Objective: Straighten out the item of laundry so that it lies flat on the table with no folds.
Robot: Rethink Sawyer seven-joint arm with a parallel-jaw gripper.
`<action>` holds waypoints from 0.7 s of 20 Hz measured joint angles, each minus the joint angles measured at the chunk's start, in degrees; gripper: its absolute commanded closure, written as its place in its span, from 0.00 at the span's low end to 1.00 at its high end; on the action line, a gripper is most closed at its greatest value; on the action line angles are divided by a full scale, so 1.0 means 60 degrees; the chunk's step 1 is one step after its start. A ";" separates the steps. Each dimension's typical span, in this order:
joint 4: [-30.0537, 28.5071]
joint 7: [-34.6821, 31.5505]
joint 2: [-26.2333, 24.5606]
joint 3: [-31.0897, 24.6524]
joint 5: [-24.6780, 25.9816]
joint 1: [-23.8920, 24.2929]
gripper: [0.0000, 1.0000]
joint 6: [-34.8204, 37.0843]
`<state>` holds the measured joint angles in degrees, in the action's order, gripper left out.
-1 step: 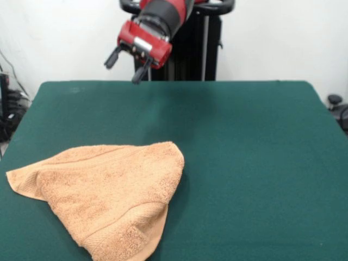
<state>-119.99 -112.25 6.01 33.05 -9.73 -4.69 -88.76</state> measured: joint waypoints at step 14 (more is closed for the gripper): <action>-0.0274 -0.0002 -0.0849 -0.0543 -0.0438 0.0197 0.00 -0.0198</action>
<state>-121.63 -112.26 0.91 29.79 -12.35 -3.50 -89.94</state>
